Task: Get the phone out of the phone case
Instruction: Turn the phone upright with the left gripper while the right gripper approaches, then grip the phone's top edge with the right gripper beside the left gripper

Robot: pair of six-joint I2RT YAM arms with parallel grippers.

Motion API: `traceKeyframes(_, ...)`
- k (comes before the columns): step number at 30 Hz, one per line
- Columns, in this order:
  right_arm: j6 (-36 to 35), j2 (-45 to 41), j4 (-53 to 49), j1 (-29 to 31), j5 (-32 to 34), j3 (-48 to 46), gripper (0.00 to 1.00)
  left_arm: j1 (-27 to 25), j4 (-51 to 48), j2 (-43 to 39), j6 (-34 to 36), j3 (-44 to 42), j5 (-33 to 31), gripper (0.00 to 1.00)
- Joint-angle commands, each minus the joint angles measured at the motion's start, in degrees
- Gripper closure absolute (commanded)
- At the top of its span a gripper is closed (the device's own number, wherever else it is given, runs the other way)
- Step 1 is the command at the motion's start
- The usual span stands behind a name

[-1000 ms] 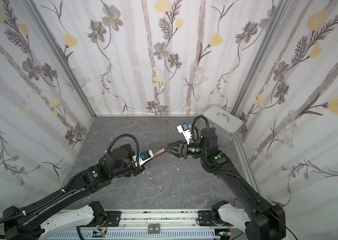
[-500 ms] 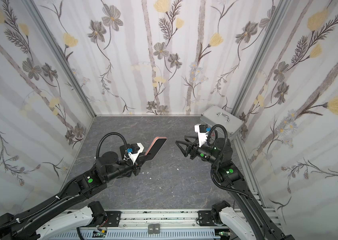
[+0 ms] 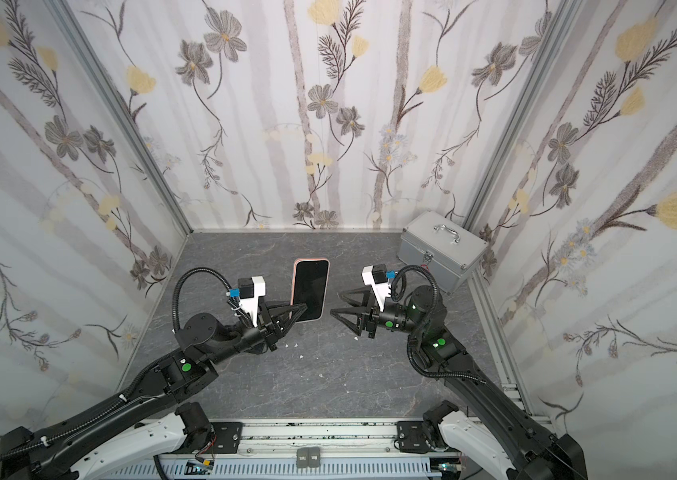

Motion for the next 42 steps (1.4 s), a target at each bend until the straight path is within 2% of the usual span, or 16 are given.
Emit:
traceKeyframes(1, -0.77, 1.27, 5.52, 1.36, -6.23, 1.53, 0.37, 0.34, 9.42, 0.65, -4.32, 0.52, 7.3, 1.0)
traceKeyframes(7, -1.15, 2.18, 5.93, 3.62, -11.39, 3.13, 0.39, 0.78, 10.05, 1.34, -4.75, 0.72, 9.03, 1.0)
traceKeyframes(15, -1.79, 2.1, 4.34, 4.41, -11.76, 2.85, 0.56, 0.95, 10.43, 3.19, -4.6, 1.17, 12.3, 1.0)
traceKeyframes(23, -3.22, 2.52, 1.09, 5.12, -12.21, 3.55, 0.63, 0.96, 10.5, 3.02, -4.35, 1.24, 12.42, 1.0)
traceKeyframes(34, -3.1, 3.33, 0.32, 6.0, -11.89, 3.81, 0.64, 0.94, 11.07, 3.19, -4.75, 1.75, 13.08, 1.0)
traceKeyframes(42, -2.17, 3.32, 0.43, 6.46, -11.43, 4.34, 0.77, 0.91, 11.16, 4.09, -5.08, 1.5, 14.71, 1.0)
